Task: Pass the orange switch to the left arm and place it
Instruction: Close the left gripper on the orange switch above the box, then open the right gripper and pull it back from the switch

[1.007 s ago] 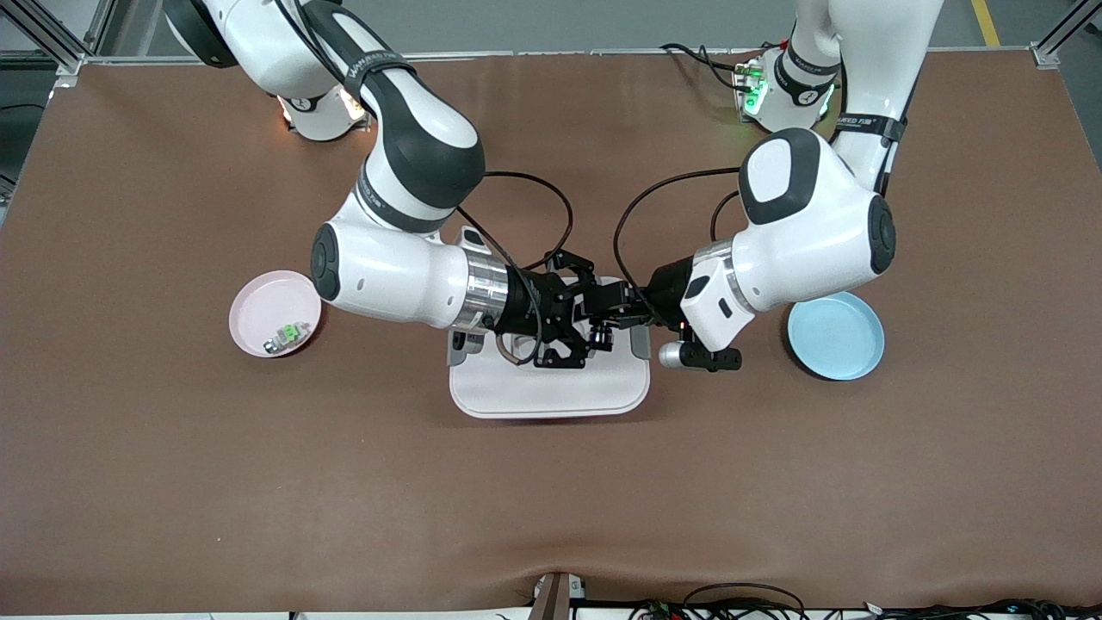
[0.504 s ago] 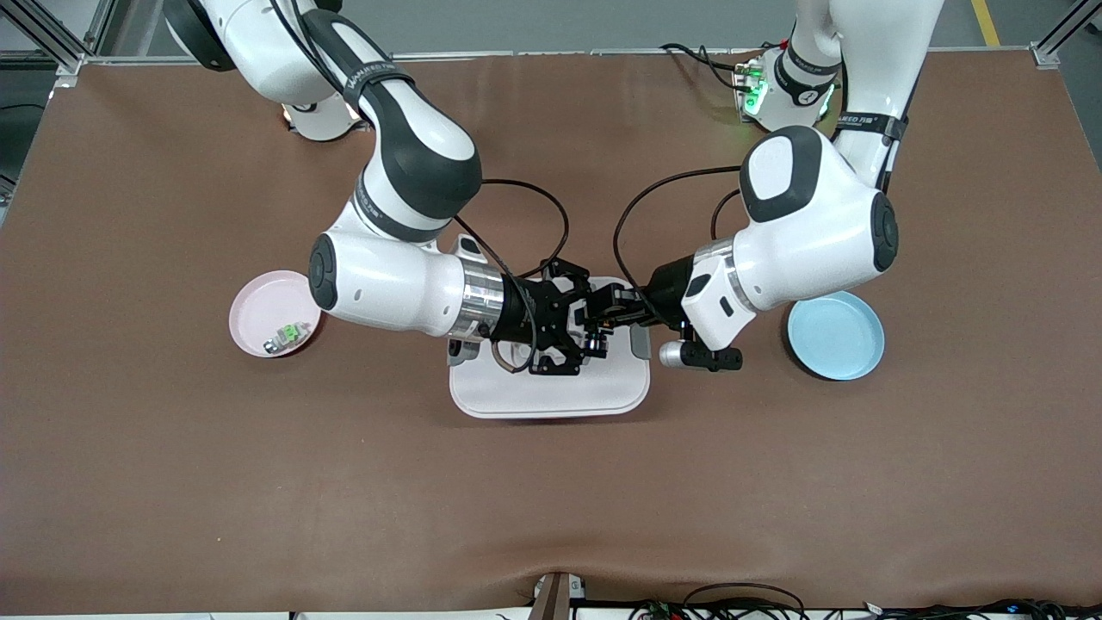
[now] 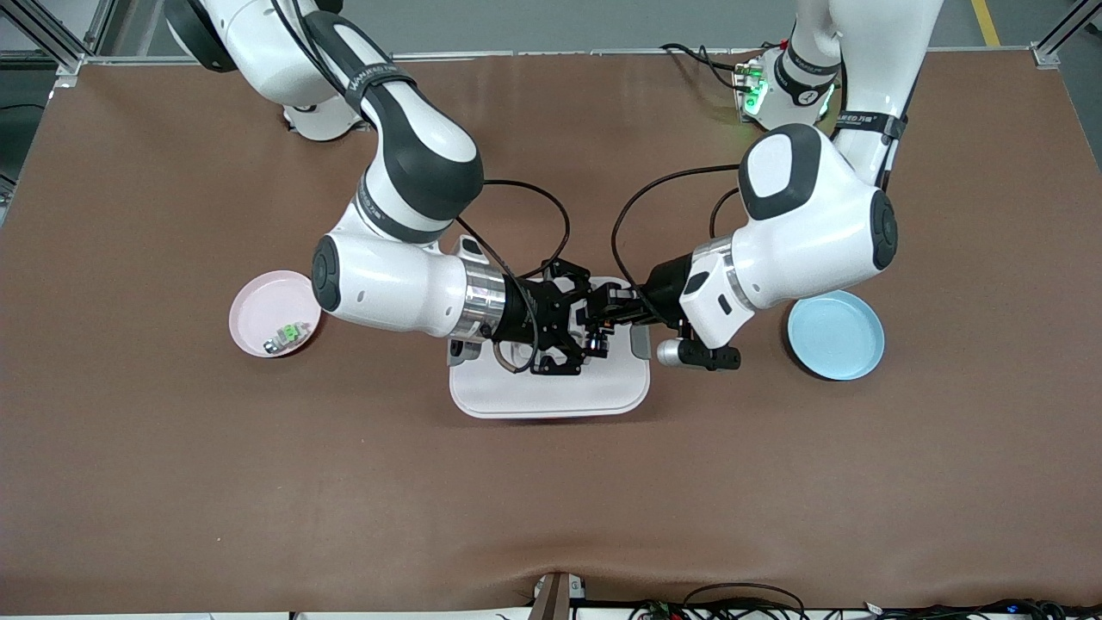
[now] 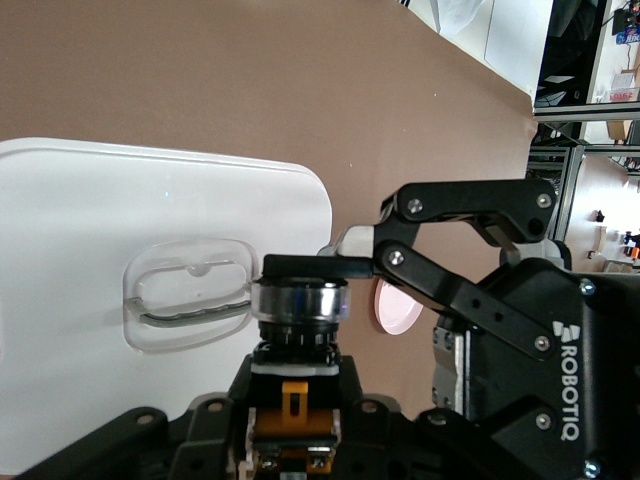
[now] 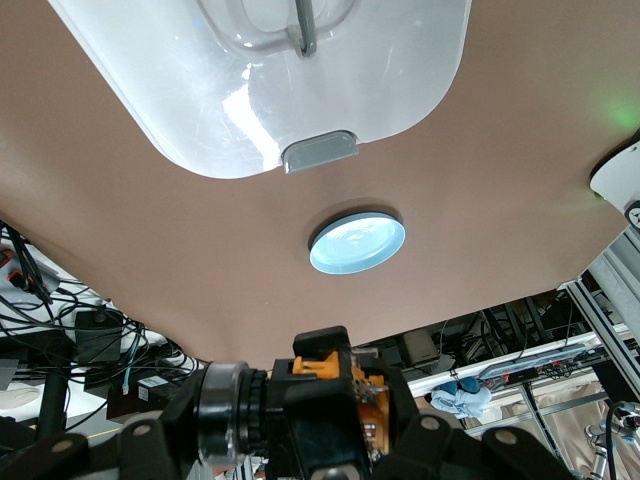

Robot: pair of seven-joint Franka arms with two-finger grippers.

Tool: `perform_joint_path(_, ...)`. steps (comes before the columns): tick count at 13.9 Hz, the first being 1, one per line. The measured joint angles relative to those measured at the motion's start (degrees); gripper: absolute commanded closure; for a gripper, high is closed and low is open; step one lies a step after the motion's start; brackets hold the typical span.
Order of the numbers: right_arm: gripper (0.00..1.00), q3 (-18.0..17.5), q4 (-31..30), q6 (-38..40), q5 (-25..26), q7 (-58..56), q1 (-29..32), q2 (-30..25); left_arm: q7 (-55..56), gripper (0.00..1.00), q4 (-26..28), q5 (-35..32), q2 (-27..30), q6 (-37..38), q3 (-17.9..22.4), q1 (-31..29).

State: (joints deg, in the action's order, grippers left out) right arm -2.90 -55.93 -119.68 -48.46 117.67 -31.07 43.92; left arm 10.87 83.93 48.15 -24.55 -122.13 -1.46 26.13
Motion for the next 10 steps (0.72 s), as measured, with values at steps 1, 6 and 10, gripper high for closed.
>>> perform_joint_path(1,0.0,0.0,0.0,0.0,0.0,0.0,0.0,0.0,0.0,1.0,0.0,0.0,0.0,0.0,0.0,0.0)
perform_joint_path(6,0.0,0.2,0.5,-0.4,0.0,-0.2,0.6,0.0,0.0,1.0,0.2,0.0,0.0,0.0,0.3,-0.1)
perform_joint_path(10,0.0,0.3,1.0,1.8,0.1,-5.1,2.8,-0.1,0.0,1.0,0.0,0.0,0.1,-0.5,0.3,-0.4)
